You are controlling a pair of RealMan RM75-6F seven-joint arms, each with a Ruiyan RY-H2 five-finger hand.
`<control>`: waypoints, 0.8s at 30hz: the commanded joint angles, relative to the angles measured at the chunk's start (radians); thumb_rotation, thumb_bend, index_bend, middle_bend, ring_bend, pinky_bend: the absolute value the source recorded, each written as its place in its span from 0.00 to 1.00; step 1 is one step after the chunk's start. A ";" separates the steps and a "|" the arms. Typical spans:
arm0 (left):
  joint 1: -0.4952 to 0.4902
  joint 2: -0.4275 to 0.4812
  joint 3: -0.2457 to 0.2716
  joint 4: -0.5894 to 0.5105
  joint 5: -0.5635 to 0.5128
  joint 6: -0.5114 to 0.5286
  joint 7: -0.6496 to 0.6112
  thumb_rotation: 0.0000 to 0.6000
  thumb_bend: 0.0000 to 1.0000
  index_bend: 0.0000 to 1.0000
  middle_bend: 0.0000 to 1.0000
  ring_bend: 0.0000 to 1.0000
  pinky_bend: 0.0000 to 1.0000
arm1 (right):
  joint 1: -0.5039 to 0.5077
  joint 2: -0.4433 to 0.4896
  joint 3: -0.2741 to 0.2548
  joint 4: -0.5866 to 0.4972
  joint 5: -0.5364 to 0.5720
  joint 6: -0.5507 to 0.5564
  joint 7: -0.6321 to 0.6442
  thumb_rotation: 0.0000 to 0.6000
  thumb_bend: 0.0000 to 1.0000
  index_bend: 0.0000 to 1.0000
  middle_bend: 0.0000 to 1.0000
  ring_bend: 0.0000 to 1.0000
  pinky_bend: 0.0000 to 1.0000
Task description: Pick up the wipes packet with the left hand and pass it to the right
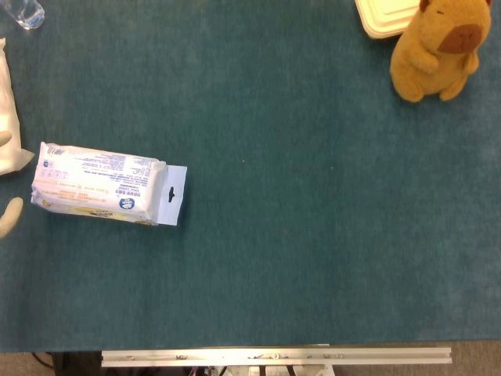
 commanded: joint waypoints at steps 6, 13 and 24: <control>-0.015 0.015 0.008 0.000 0.002 -0.039 -0.006 1.00 0.28 0.19 0.05 0.04 0.15 | 0.005 0.009 0.010 -0.001 0.009 -0.001 0.012 1.00 0.10 0.00 0.10 0.01 0.19; -0.075 0.066 0.019 0.036 -0.002 -0.161 -0.089 1.00 0.28 0.19 0.05 0.04 0.15 | 0.018 0.030 0.030 -0.011 0.032 -0.011 0.018 1.00 0.10 0.00 0.10 0.01 0.19; -0.244 0.121 0.043 0.137 0.019 -0.468 -0.154 1.00 0.28 0.11 0.03 0.02 0.13 | 0.028 0.033 0.035 -0.026 0.043 -0.024 0.006 1.00 0.10 0.00 0.10 0.01 0.19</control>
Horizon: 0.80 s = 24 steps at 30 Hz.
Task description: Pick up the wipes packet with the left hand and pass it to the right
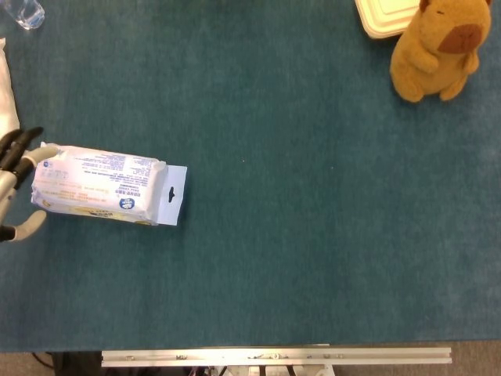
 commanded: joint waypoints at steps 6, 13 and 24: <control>-0.149 0.015 0.004 0.053 -0.115 -0.282 0.010 1.00 0.23 0.00 0.00 0.00 0.09 | -0.005 -0.001 -0.003 0.001 -0.001 0.006 0.000 1.00 0.10 0.00 0.10 0.01 0.19; -0.203 -0.059 -0.009 0.129 -0.172 -0.353 0.072 1.00 0.19 0.00 0.00 0.00 0.09 | -0.014 0.004 -0.007 0.001 -0.005 0.017 0.004 1.00 0.10 0.00 0.10 0.01 0.19; -0.249 -0.125 -0.001 0.215 -0.192 -0.406 0.083 1.00 0.19 0.00 0.00 0.00 0.09 | -0.021 0.007 -0.008 -0.006 -0.007 0.030 -0.003 1.00 0.10 0.00 0.10 0.01 0.19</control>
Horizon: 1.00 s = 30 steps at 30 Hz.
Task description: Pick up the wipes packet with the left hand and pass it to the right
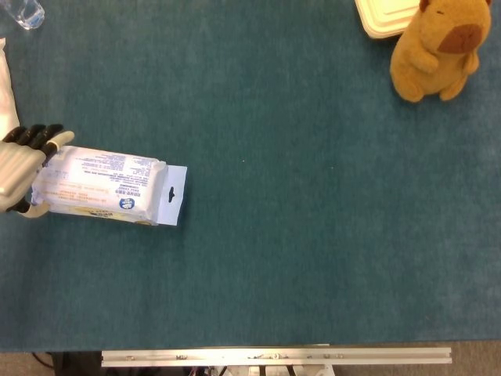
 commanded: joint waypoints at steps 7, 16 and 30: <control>-0.017 -0.055 0.002 0.048 0.003 -0.001 -0.038 1.00 0.19 0.00 0.00 0.00 0.09 | 0.001 -0.002 0.000 -0.004 -0.001 -0.002 -0.008 1.00 0.10 0.00 0.10 0.01 0.19; -0.042 -0.120 0.010 0.123 -0.023 -0.051 -0.086 1.00 0.19 0.21 0.08 0.13 0.26 | 0.003 0.001 -0.002 -0.003 0.000 -0.009 -0.012 1.00 0.10 0.00 0.10 0.01 0.19; -0.083 -0.021 -0.004 -0.037 -0.004 -0.111 -0.308 1.00 0.20 0.51 0.41 0.42 0.52 | 0.064 -0.001 0.001 -0.015 -0.027 -0.097 -0.017 1.00 0.10 0.00 0.11 0.02 0.19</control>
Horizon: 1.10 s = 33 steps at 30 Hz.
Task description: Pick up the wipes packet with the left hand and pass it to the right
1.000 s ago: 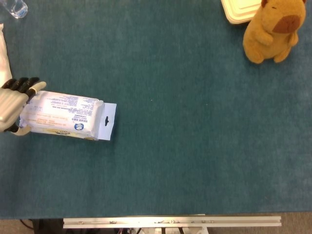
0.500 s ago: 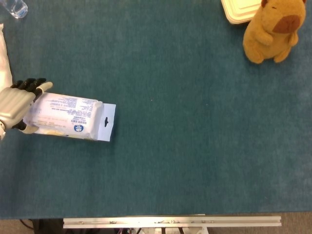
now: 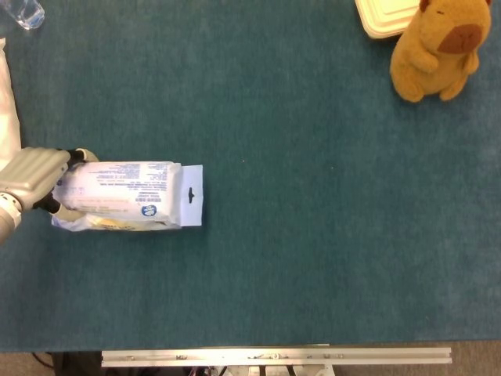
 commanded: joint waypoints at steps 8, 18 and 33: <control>-0.049 0.127 -0.041 -0.204 0.031 -0.021 -0.154 1.00 0.20 0.51 0.41 0.43 0.52 | 0.094 -0.014 0.010 -0.029 -0.062 -0.106 -0.029 1.00 0.10 0.00 0.11 0.02 0.19; -0.085 0.142 -0.082 -0.342 -0.122 -0.023 -0.098 1.00 0.20 0.50 0.41 0.43 0.52 | 0.217 -0.095 0.043 -0.090 -0.104 -0.211 -0.071 1.00 0.01 0.00 0.11 0.02 0.19; -0.159 0.127 -0.112 -0.486 -0.353 0.028 0.089 1.00 0.20 0.50 0.41 0.43 0.52 | 0.400 -0.352 0.068 -0.132 -0.040 -0.372 -0.291 1.00 0.00 0.00 0.09 0.02 0.19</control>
